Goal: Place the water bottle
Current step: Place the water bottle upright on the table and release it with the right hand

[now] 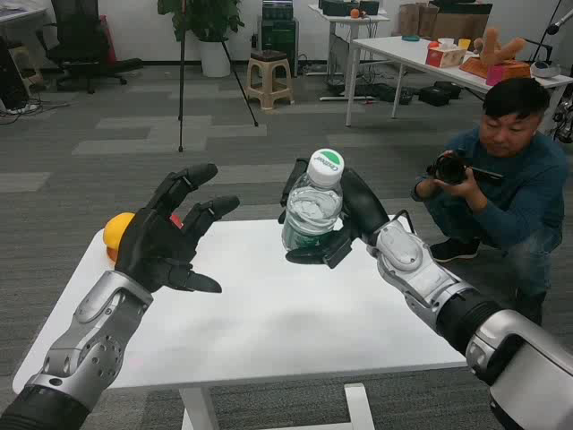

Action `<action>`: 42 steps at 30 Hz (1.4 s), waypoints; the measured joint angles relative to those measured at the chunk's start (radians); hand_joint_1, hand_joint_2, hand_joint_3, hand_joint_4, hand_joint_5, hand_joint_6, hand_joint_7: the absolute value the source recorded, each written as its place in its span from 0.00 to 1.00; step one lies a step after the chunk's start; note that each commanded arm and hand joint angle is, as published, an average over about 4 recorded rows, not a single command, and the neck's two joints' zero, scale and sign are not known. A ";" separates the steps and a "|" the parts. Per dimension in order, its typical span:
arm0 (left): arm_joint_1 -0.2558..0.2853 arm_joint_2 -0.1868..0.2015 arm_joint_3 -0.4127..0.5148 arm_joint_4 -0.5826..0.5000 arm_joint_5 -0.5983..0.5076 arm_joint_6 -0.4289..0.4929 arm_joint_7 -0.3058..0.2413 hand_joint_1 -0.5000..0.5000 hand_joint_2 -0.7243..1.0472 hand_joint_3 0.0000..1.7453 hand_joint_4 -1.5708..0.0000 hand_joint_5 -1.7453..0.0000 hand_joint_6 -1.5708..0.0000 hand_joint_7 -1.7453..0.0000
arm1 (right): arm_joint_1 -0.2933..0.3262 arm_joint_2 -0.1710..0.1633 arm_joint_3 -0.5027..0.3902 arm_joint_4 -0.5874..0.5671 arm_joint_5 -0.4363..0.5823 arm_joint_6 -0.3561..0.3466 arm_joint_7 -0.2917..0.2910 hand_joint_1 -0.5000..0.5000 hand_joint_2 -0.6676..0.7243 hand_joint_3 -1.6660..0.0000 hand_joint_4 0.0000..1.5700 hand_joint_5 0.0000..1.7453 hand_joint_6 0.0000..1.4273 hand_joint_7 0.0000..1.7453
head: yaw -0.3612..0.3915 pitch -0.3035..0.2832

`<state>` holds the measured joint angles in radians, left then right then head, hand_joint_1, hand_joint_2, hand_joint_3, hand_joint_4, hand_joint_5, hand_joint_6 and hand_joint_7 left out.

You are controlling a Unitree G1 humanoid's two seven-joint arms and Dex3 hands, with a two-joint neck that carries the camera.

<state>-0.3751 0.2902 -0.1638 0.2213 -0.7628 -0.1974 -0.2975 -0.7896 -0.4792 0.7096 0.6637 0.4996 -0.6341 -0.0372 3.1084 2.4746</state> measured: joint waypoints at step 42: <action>0.028 -0.002 0.006 -0.025 0.018 -0.002 0.000 0.22 0.10 0.05 1.00 0.41 1.00 0.40 | 0.025 -0.008 -0.016 0.029 0.000 0.000 0.000 0.96 0.27 0.38 0.86 0.61 0.57 0.80 | -0.003 -0.012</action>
<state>-0.3471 0.2880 -0.1576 0.1961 -0.7448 -0.1995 -0.2978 -0.7649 -0.4874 0.6940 0.6927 0.4999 -0.6343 -0.0368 3.1058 2.4622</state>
